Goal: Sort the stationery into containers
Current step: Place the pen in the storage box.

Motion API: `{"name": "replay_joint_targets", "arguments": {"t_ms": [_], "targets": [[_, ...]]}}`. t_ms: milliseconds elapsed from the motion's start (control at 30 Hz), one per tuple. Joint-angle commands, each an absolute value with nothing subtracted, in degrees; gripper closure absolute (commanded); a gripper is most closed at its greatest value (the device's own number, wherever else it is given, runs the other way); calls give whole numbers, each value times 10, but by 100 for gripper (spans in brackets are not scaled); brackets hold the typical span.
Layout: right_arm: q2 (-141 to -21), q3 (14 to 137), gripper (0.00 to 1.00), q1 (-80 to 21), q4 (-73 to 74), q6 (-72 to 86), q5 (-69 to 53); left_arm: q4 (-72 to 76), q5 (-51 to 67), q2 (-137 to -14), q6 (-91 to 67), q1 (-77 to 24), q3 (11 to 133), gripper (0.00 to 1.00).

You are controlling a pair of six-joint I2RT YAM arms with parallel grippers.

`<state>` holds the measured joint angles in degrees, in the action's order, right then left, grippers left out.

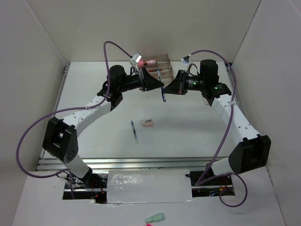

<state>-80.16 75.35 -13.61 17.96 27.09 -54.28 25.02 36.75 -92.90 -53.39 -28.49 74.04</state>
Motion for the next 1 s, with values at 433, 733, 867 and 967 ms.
{"name": "replay_joint_targets", "arguments": {"t_ms": [433, 733, 867, 967], "targets": [[-773, 759, 48, -19, 269, 160, -508, -130, 114, -1085, 21, -287, 1115, 100], [-726, 700, 48, 61, 326, 55, -478, 78, -87, -1251, 357, -285, 1150, 100], [-725, 672, 48, 64, 340, 37, -475, 89, -76, -1350, 394, -274, 1249, 100], [-734, 662, 49, 66, 347, 28, -475, 126, -64, -1398, 417, -269, 1281, 100]]}}
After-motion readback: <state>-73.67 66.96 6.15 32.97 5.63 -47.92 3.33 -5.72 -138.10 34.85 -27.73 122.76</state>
